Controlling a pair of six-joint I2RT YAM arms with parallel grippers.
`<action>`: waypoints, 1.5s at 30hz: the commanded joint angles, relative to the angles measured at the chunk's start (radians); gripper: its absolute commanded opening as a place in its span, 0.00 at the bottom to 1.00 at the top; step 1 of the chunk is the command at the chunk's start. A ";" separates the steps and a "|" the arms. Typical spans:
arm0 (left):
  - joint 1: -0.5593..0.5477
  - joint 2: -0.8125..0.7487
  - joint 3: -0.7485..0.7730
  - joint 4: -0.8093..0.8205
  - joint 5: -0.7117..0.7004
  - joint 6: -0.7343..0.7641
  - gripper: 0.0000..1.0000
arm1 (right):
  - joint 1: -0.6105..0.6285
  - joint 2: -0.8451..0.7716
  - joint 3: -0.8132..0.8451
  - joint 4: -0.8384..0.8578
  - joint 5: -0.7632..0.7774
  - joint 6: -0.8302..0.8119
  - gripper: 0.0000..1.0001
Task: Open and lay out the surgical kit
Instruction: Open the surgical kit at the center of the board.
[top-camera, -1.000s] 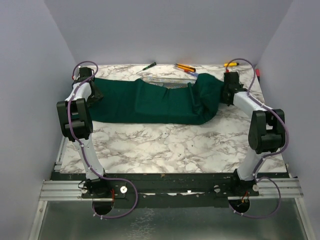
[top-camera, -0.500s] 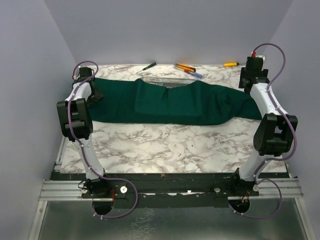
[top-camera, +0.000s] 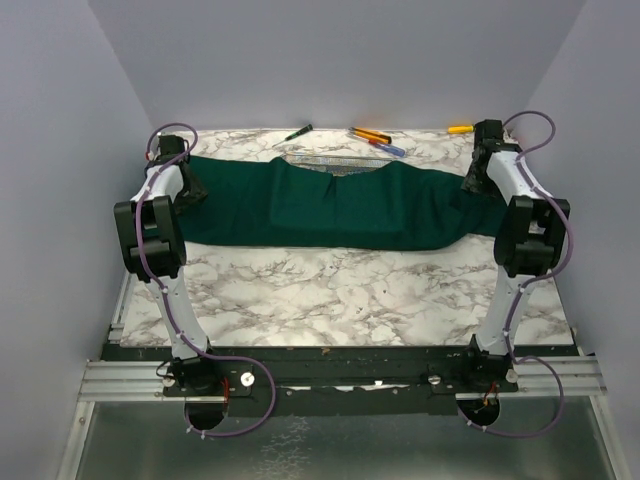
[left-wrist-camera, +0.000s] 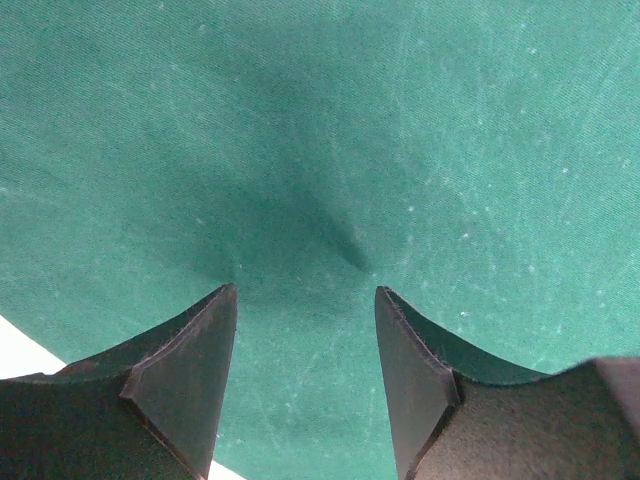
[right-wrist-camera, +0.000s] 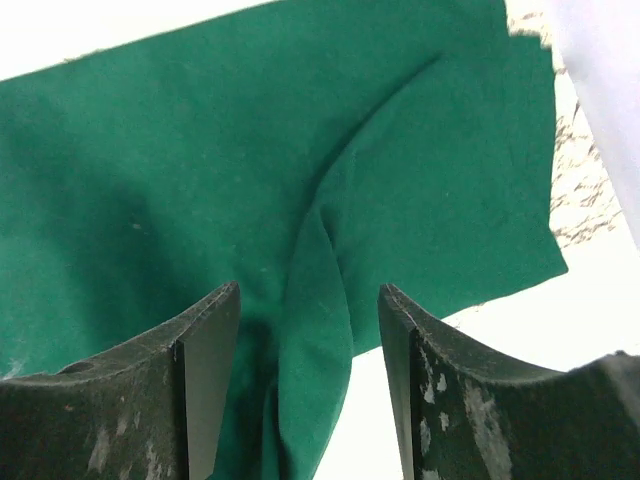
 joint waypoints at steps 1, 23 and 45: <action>0.009 0.027 0.027 0.004 0.017 0.005 0.59 | -0.007 0.066 0.049 -0.134 0.058 0.126 0.60; 0.009 0.050 0.018 0.004 0.017 0.008 0.59 | -0.035 -0.431 -0.533 0.045 0.026 0.350 0.01; 0.010 0.059 0.038 0.003 0.025 0.009 0.59 | -0.036 -0.529 -0.460 -0.190 0.118 0.580 0.68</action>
